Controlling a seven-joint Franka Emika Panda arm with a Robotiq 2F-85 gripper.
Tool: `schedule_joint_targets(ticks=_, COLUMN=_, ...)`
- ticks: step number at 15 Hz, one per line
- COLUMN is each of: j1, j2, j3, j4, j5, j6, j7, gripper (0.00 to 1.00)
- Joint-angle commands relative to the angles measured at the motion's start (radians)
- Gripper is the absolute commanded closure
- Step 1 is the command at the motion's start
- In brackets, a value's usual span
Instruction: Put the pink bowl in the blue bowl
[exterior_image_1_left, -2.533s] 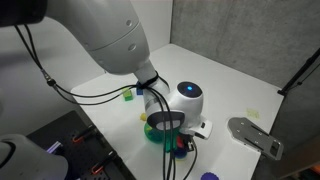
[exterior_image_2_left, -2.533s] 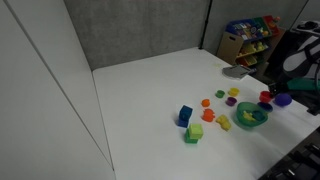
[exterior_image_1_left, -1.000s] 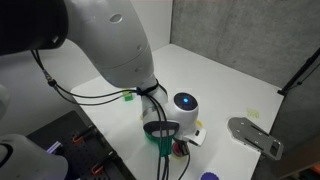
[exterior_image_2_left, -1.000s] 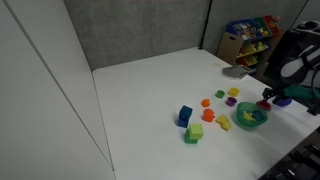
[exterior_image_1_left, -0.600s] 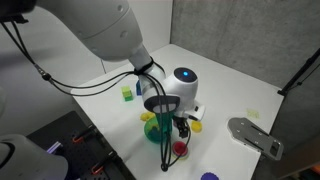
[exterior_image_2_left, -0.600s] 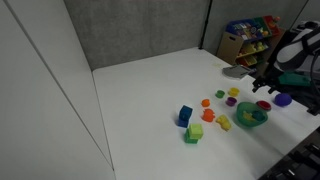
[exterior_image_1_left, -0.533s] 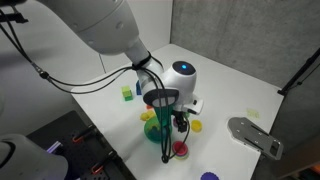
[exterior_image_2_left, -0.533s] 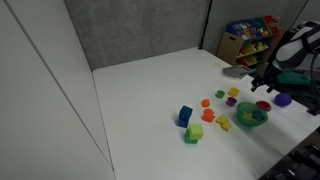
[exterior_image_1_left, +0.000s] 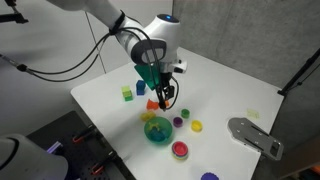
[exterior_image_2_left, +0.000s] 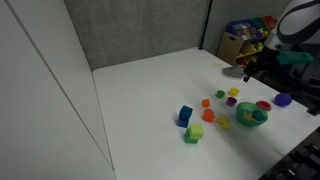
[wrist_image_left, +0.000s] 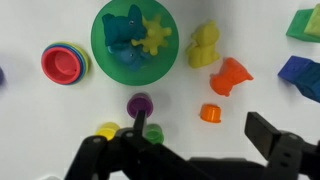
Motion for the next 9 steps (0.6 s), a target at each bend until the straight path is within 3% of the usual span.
schedule_joint_targets(ticks=1, j1=0.054, j2=-0.135, j3=-0.023, j4=-0.013, j5=-0.077, j6=-0.138, j7=0.044, gripper=0.00)
schedule_joint_targets(ticks=6, j1=0.074, j2=-0.247, j3=-0.021, j4=-0.022, j5=-0.151, j6=-0.265, j7=0.069, gripper=0.00)
schedule_joint_targets(ticks=9, j1=0.075, j2=-0.213, j3=-0.023, j4=-0.001, j5=-0.124, j6=-0.238, j7=0.041, gripper=0.00)
